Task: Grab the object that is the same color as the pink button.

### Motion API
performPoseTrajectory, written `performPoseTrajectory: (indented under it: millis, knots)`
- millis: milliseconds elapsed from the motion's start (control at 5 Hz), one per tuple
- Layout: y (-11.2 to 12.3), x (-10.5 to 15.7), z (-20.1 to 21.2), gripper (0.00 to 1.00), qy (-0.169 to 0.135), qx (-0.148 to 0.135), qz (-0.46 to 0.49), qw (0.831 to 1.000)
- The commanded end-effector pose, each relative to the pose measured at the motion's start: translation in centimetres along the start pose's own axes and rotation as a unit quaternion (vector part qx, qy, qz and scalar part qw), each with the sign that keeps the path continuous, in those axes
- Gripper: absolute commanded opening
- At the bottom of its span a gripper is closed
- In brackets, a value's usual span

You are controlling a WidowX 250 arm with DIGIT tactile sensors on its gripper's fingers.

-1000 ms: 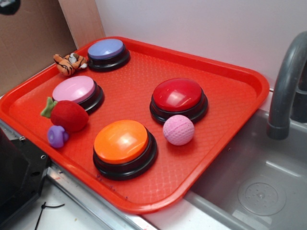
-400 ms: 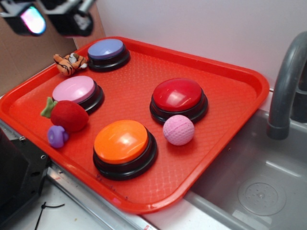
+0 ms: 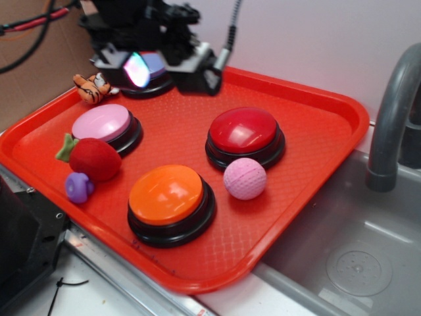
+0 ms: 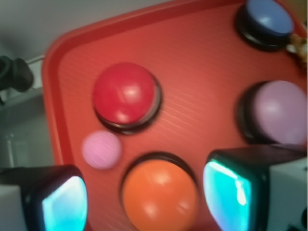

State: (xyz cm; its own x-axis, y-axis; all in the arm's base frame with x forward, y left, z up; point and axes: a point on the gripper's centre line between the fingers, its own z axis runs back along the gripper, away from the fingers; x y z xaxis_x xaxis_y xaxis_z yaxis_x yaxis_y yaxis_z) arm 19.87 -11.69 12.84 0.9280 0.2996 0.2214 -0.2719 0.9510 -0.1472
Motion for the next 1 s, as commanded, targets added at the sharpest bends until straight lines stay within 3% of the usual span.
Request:
performPoseTrajectory:
  millis: [0,400,800]
  knots:
    - [-3.7,1.2,-4.1,1.00,0.006,-0.036,-0.015,0.999]
    - [-4.5,0.5,-7.9,1.00,0.041,-0.013,-0.026,0.999]
    - [-3.7,-0.2,-9.8,1.00,0.077,0.005,-0.026,0.997]
